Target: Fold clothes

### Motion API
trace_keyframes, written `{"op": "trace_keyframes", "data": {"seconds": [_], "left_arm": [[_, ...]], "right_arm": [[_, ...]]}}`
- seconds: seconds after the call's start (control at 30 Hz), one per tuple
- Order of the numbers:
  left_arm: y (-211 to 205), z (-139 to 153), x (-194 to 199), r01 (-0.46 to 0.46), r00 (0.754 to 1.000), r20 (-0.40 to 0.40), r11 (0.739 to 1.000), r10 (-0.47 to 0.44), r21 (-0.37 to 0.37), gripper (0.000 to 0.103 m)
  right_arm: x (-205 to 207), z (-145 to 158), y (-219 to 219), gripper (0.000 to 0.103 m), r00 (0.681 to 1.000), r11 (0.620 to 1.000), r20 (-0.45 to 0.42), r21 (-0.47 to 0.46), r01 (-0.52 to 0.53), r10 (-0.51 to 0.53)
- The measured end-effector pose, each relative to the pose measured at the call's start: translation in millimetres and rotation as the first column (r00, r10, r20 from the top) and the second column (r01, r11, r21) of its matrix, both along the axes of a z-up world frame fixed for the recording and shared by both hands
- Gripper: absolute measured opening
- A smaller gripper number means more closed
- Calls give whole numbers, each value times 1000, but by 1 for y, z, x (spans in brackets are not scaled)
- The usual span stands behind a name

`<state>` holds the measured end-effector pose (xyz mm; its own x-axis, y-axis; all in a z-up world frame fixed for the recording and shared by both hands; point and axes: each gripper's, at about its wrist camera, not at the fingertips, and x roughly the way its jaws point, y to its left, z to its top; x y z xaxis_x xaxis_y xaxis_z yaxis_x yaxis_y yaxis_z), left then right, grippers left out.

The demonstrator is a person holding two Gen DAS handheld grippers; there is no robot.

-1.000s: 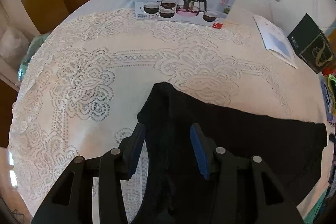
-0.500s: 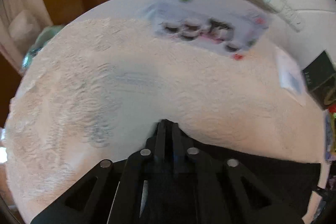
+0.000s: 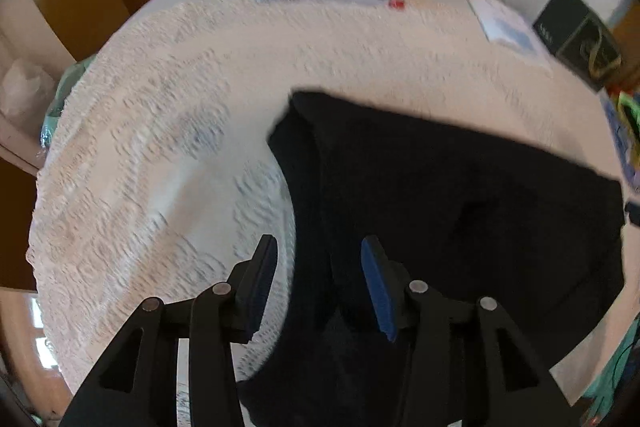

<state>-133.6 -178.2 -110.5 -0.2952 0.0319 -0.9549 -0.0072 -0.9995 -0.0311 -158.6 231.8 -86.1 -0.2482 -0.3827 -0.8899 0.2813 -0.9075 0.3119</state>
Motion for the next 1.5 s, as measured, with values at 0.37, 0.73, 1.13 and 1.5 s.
{"op": "trace_keyframes", "data": {"seconds": [0.37,0.73,1.13,1.5], "left_arm": [[10,-34,-12,-3,1000,5,1000,3,25,44],[-8,4,10,66,996,-78,981,-52,183,1],[-22,0,39,18,1000,3,992,-19,123,11],[-2,-8,-75,-44,998,-52,998,46,42,35]], "right_arm": [[-26,-35,-191,61,989,988,28,35,-149,148],[-22,-41,-202,7,987,984,38,88,-157,154],[23,-41,-141,46,976,989,164,-42,-141,146],[31,-29,-25,47,984,991,118,8,137,-137]]}}
